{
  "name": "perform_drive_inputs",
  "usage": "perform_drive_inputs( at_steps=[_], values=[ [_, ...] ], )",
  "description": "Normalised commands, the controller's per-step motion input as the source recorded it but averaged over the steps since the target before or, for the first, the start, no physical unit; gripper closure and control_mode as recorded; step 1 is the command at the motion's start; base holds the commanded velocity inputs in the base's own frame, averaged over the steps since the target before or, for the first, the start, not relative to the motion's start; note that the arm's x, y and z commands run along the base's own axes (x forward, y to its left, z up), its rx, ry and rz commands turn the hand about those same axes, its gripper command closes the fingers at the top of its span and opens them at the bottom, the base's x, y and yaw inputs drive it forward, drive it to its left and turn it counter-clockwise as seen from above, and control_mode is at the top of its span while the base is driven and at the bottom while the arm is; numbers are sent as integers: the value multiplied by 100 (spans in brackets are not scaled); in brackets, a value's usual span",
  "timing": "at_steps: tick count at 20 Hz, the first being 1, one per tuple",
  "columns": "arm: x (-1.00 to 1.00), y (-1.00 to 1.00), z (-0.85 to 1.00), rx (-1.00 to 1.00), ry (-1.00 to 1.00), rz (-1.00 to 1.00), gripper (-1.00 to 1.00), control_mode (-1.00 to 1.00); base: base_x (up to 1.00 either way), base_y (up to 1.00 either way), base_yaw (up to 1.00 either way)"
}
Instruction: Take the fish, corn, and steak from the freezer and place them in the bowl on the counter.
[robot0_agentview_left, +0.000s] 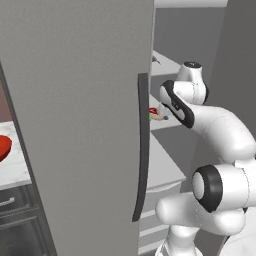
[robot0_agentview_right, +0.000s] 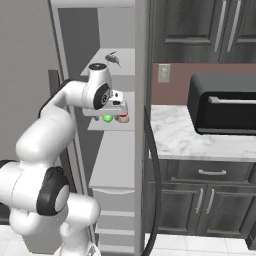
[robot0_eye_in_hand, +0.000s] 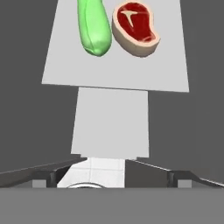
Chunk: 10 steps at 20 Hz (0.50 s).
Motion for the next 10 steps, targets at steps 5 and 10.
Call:
perform_drive_inputs(
  at_steps=[5, 10],
  values=[
    [39, -5, -26, 0, -18, 0, -100, -100, 0, 0, 0],
    [28, -9, -30, 0, -19, 0, -100, -100, 0, 0, 0]
  ],
)
